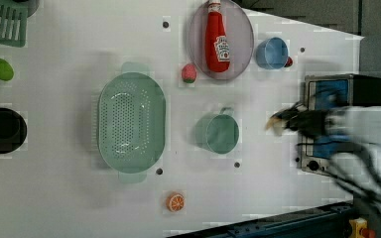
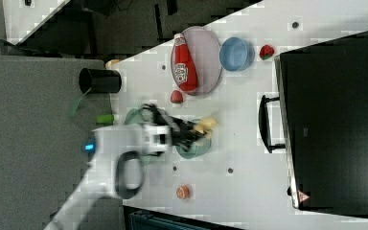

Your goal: Pick banana from table and place on oven.

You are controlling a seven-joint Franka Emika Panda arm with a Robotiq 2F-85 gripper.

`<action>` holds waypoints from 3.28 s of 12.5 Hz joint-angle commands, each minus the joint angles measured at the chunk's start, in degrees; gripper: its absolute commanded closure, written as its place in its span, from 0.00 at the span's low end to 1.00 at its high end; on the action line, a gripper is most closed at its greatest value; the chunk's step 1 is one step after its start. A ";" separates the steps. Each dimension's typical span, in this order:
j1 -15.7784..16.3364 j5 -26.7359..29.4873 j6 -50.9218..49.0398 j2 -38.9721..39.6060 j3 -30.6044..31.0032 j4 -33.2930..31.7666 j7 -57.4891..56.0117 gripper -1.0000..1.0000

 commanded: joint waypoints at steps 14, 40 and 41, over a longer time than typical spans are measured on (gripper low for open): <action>-2.74 -4.24 -26.99 -7.85 -22.96 20.60 -22.41 0.74; 0.03 -3.33 -43.17 -8.09 -22.56 36.65 -36.84 0.00; 0.21 -4.08 -44.36 -10.15 -19.34 35.93 -32.25 0.00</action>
